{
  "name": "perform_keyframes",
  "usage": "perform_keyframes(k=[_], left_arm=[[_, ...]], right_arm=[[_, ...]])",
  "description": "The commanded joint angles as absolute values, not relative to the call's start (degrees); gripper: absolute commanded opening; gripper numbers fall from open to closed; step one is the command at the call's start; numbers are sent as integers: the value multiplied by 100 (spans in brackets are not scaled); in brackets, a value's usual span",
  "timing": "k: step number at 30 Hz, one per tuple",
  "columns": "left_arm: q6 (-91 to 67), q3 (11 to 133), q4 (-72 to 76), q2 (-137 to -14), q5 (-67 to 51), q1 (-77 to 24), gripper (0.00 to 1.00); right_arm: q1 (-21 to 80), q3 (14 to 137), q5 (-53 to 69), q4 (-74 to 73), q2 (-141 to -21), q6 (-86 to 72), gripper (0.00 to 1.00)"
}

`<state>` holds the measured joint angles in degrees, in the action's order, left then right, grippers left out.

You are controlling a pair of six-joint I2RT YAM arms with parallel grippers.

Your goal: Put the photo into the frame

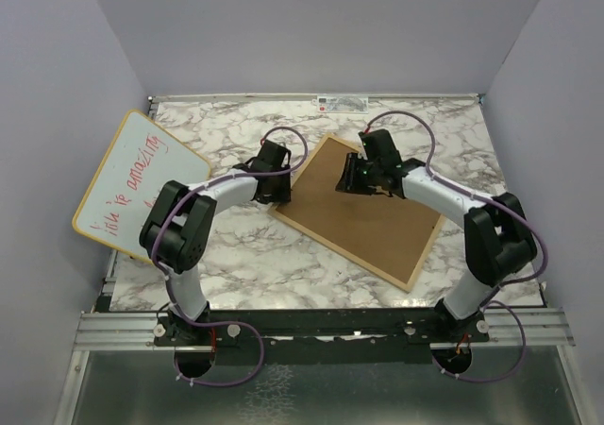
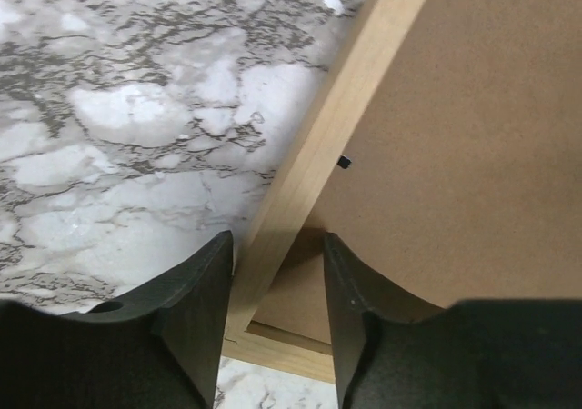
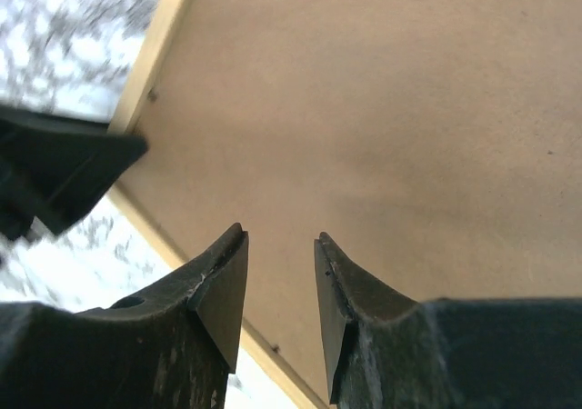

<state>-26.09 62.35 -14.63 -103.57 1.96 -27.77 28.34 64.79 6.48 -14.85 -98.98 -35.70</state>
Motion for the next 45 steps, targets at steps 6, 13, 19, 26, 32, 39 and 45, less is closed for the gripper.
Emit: perform_keyframes(k=[6,13,19,26,32,39,45], left_arm=[[-2545,6793,-2566,-10530,-599,-2642,52],[-2521,6763,-2566,-10140,-692,-2036,64],[-2500,6965,-2568,-10142,-795,-1833,68],[-2464,7098,-2558,-10253,-891,-1791,69],[-2418,7193,-2567,-10290,-1074,-1693,70],[-2428,7280,-2569,-10282,-1155,-1622,72],[-2525,7286,-2579,-10064,-1173,-1520,86]], right_arm=[[3311,6243,1293,-2684,-9295,-996,41],[4240,6480,555,-3417,-9599,-480,41],[4623,6584,113,-3713,-9809,-327,51],[5129,6510,-237,-3985,-10134,-341,53],[5206,6515,-255,-4007,-10319,-461,43],[5205,6540,-939,-3821,-10441,-576,18],[5207,7132,-654,-3818,-10275,-633,1]])
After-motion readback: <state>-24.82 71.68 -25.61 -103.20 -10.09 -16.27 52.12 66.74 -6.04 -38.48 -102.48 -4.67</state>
